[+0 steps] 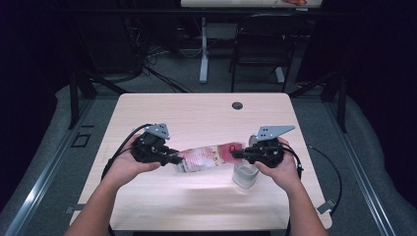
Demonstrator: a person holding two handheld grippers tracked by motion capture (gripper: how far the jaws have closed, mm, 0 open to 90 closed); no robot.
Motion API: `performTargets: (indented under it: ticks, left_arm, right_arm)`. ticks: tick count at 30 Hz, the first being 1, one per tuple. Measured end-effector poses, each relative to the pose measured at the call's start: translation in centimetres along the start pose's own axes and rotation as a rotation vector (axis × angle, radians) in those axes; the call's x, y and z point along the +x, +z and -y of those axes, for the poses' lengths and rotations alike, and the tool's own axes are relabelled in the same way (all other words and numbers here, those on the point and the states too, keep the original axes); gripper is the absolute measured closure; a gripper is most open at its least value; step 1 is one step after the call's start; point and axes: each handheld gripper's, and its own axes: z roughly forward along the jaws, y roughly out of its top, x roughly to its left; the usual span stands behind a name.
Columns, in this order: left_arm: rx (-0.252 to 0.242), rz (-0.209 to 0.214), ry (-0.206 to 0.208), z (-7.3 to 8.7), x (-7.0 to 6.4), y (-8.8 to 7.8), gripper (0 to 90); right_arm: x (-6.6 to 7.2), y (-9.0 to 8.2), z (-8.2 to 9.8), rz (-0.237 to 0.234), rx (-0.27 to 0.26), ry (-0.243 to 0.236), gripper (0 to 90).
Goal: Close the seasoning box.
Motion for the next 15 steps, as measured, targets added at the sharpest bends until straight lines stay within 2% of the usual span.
performTargets:
  ticks: [15]
  left_arm:
    - [0.002, -0.019, 0.020, -1.4, -0.4, -0.6, 76.5]
  right_arm:
    - [-0.5, -0.4, 0.3, 0.006, -0.006, 0.017, 89.2]
